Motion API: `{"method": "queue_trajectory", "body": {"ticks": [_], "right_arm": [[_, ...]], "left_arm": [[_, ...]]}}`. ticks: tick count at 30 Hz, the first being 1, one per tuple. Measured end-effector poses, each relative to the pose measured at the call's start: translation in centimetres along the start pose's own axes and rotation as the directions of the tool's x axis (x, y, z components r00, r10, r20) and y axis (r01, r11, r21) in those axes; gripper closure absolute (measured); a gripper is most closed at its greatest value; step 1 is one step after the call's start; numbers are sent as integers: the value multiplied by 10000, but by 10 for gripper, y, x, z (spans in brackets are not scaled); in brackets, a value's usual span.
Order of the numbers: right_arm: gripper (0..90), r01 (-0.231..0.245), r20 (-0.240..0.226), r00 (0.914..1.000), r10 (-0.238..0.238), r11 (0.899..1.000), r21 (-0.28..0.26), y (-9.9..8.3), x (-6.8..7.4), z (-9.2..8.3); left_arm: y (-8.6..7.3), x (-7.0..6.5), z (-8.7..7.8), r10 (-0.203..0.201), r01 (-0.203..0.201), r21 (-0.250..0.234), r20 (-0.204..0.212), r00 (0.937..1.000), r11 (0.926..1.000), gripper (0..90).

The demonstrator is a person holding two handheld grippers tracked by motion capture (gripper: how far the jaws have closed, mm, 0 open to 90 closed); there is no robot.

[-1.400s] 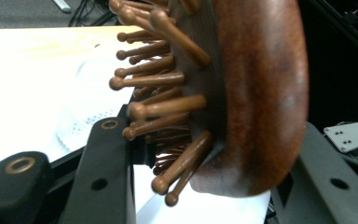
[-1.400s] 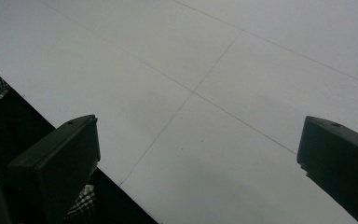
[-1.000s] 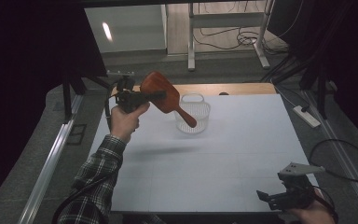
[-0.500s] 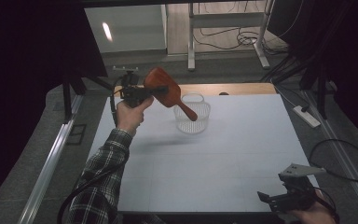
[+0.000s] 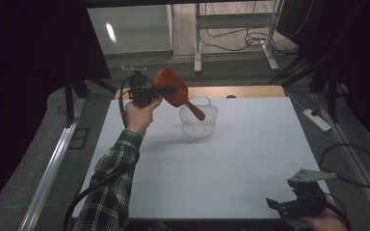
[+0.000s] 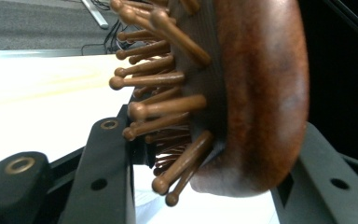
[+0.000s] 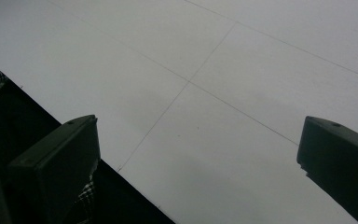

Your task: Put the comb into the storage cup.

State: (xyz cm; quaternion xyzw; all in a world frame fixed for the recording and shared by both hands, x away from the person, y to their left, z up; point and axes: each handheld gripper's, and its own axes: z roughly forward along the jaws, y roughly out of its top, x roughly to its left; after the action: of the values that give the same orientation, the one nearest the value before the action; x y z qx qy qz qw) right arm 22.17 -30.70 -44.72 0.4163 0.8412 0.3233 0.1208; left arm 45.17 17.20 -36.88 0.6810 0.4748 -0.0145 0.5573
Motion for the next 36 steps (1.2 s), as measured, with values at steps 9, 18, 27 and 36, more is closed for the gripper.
{"method": "queue_trajectory", "body": {"ticks": [9, 18, 27, 36], "right_arm": [[0, 28, -41, 10000, -28, 10000, 28, 0, 0, 0], [0, 79, -43, 10000, -79, 10000, 27, 0, 0, 0], [0, 83, -63, 9999, -83, 10000, 21, 0, 0, 0], [1, 33, -104, 9999, -33, 10000, 33, 0, 0, 0]], "left_arm": [[-5, 2, 13, -86, 86, -11, -73, 9999, 10000, 564], [-11, 2, 24, -90, 91, 39, -168, 9998, 10000, 563], [-17, 3, 32, -166, 168, 52, -242, 9996, 9998, 564], [-25, 6, 42, -258, 262, 163, -273, 9993, 9995, 564]]}}
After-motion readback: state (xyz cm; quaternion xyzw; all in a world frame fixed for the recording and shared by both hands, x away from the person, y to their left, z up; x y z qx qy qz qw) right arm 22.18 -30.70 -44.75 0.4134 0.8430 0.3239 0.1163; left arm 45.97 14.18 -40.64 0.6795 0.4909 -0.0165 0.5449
